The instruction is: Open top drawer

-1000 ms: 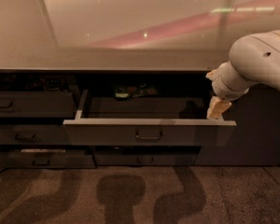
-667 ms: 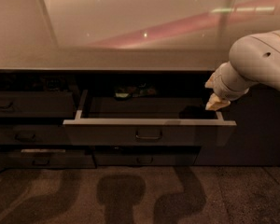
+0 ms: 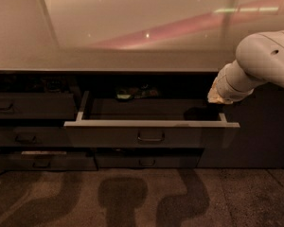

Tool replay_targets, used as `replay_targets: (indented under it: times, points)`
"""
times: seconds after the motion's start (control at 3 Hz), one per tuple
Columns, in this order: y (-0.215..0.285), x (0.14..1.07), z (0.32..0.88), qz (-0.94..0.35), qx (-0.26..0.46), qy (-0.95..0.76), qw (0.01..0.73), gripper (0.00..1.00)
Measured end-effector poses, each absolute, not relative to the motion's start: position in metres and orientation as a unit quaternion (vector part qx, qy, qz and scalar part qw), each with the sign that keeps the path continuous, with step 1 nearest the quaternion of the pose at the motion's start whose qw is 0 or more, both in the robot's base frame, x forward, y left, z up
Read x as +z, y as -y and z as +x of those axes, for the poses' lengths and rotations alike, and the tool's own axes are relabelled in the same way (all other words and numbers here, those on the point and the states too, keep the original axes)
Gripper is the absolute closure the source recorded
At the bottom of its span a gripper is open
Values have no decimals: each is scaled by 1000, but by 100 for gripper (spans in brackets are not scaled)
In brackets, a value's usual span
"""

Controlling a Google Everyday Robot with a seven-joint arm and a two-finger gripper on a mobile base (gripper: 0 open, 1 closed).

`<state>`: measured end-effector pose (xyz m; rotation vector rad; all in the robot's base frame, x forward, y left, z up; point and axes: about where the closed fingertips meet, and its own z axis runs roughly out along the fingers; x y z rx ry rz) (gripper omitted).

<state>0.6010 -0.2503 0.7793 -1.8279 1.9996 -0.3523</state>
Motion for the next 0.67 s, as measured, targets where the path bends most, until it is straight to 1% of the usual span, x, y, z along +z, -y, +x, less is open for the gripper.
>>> replay_targets:
  times: [0.33,0.67]
  points:
    - [253,766,599,-668,-59,-710,216,100]
    - [246,758,598,-689,-2,-688,229,100]
